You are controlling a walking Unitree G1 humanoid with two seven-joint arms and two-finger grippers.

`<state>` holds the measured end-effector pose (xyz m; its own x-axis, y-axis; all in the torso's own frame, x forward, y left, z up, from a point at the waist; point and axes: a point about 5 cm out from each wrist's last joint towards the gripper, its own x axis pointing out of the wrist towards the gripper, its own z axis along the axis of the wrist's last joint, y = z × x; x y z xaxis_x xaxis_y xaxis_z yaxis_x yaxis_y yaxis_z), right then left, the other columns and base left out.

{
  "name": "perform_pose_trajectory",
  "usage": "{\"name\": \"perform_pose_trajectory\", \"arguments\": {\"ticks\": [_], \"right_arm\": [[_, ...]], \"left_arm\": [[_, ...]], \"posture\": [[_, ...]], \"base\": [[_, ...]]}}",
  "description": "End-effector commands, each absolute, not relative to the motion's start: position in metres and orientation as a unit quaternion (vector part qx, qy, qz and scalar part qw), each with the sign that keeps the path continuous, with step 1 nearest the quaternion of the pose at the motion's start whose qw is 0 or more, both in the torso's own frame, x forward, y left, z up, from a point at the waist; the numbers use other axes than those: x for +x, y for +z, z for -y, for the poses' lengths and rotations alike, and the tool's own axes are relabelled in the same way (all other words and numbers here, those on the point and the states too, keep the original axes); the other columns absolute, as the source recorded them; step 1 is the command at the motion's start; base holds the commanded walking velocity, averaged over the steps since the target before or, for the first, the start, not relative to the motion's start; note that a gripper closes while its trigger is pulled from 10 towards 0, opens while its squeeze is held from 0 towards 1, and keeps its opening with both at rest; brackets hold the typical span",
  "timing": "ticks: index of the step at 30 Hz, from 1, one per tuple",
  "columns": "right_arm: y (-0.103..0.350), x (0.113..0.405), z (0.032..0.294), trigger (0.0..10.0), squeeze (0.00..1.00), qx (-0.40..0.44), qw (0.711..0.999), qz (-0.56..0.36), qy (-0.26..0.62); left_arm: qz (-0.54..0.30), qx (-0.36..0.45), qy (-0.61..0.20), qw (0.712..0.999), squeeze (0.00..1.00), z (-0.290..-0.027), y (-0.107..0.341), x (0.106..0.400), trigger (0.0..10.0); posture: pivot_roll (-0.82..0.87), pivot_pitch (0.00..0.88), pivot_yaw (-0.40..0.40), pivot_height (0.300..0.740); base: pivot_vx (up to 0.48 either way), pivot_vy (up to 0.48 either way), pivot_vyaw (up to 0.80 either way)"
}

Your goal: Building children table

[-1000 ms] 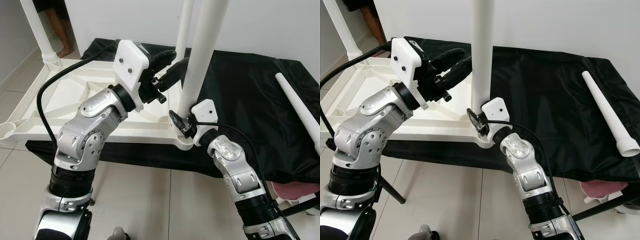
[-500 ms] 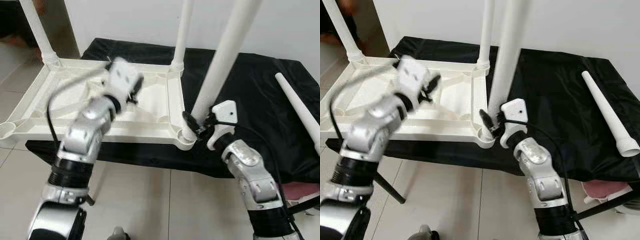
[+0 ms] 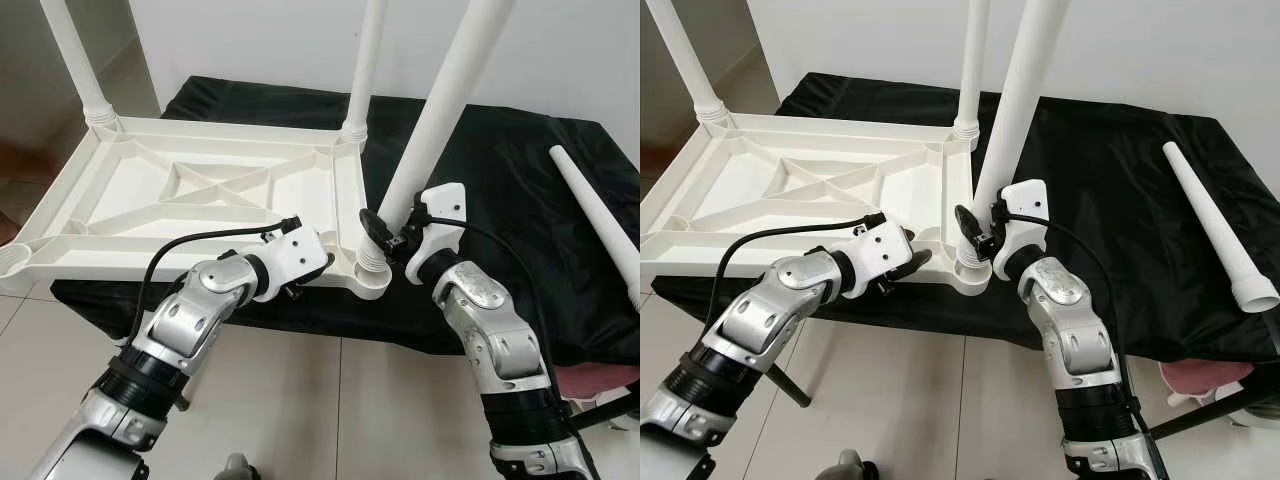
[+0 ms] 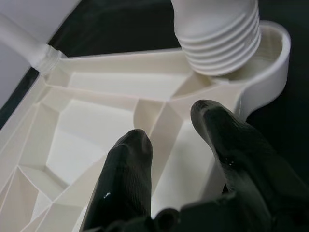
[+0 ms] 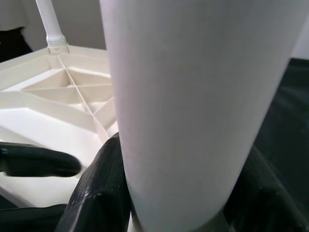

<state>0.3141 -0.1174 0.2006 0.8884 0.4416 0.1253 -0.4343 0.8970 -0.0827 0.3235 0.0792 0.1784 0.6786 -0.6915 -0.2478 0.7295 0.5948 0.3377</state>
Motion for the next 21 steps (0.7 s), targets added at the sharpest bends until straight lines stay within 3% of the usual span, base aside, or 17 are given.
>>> {"name": "perform_pose_trajectory", "arguments": {"ticks": [1,15,21], "right_arm": [[0.196,0.314,0.116,10.0,0.00,-0.028,0.971,0.064,0.228],[0.187,0.310,0.119,10.0,0.00,-0.018,0.971,0.042,0.233],[0.173,0.306,0.121,10.0,0.00,-0.058,0.963,0.009,0.264]], "left_arm": [[-0.055,0.230,-0.434,0.869,0.00,-0.074,0.174,0.323,10.0],[-0.064,0.230,-0.422,0.875,0.00,-0.070,0.166,0.328,10.0],[-0.070,0.231,-0.414,0.878,0.00,-0.075,0.163,0.330,10.0]], "posture": [[0.04,0.112,-0.054,0.740],[0.03,0.119,-0.052,0.740],[0.04,0.119,-0.056,0.740]], "base": [[0.000,0.000,0.00],[0.000,0.000,0.00],[0.000,0.000,0.00]]}}
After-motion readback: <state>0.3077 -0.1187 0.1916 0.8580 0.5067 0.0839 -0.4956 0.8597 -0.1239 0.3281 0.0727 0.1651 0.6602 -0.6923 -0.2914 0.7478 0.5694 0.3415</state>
